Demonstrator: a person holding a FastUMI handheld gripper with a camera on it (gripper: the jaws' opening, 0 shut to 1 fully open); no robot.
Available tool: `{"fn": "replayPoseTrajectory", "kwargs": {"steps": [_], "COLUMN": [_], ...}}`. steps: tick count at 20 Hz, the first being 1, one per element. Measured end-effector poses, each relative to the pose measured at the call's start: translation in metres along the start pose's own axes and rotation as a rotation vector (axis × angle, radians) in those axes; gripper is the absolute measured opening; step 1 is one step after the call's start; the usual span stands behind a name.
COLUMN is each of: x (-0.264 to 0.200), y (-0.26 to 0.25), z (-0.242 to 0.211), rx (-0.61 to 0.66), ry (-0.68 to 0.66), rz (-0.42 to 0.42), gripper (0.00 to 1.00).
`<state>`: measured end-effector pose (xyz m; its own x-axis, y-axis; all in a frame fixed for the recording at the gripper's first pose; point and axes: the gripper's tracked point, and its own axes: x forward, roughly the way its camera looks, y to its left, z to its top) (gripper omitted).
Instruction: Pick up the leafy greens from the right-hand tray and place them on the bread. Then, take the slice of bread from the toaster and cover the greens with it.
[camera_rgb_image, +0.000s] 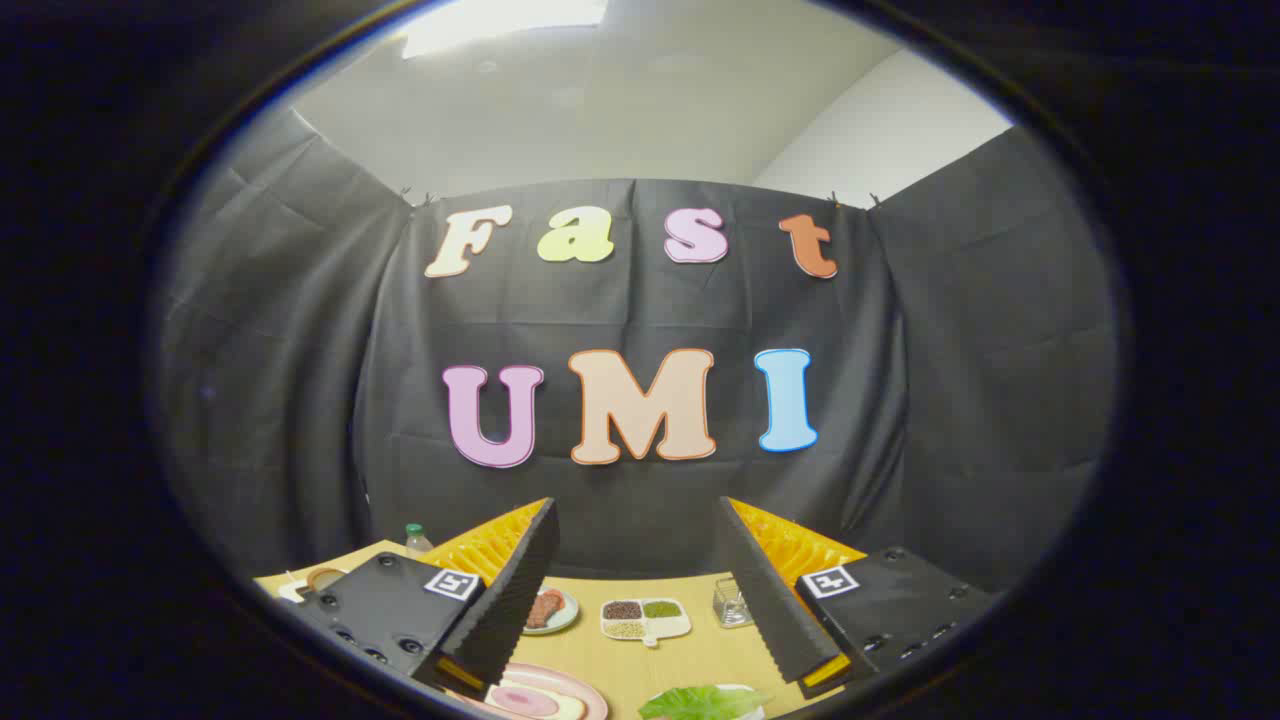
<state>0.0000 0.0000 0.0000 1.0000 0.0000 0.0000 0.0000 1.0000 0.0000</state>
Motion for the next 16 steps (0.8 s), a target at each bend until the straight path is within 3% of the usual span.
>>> {"fn": "replayPoseTrajectory", "kwargs": {"steps": [9, 16], "x": [0.001, -0.001], "y": [-0.007, -0.003], "z": [0.010, 0.005], "rx": [0.002, -0.027], "ry": [-0.038, -0.019], "rz": [-0.020, 0.016], "gripper": [1.00, 1.00]}}
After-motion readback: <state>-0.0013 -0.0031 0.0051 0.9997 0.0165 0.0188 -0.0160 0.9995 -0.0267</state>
